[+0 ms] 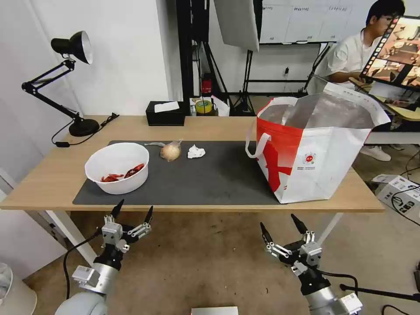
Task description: Pick up the trash from the table and place it into the takeout bag.
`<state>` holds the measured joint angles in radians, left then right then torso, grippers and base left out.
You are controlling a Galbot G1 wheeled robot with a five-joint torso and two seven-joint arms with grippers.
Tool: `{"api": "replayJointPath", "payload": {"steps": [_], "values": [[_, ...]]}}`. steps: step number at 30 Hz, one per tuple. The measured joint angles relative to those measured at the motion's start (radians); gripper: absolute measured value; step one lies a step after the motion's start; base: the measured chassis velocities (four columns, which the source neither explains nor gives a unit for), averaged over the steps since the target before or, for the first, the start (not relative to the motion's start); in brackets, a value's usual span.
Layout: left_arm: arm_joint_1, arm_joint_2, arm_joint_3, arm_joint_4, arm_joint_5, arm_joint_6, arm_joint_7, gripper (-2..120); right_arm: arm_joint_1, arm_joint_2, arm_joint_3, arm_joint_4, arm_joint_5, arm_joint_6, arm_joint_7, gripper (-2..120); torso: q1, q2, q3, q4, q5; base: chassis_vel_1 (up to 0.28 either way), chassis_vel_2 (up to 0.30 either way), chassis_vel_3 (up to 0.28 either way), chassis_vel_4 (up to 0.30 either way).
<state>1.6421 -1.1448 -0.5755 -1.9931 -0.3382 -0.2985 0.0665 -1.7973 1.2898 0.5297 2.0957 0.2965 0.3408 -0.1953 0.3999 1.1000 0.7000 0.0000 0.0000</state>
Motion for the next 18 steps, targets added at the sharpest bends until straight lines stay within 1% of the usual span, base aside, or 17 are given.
{"api": "replayJointPath", "payload": {"steps": [18], "values": [[-0.004,-0.012,-0.004,-0.006,0.0,0.012,-0.004,100,0.011,-0.028,-0.026,0.003,0.003,-0.006,0.004,100,0.0,0.0,0.0,0.0,0.0,0.0,0.0,0.0,0.0]]}}
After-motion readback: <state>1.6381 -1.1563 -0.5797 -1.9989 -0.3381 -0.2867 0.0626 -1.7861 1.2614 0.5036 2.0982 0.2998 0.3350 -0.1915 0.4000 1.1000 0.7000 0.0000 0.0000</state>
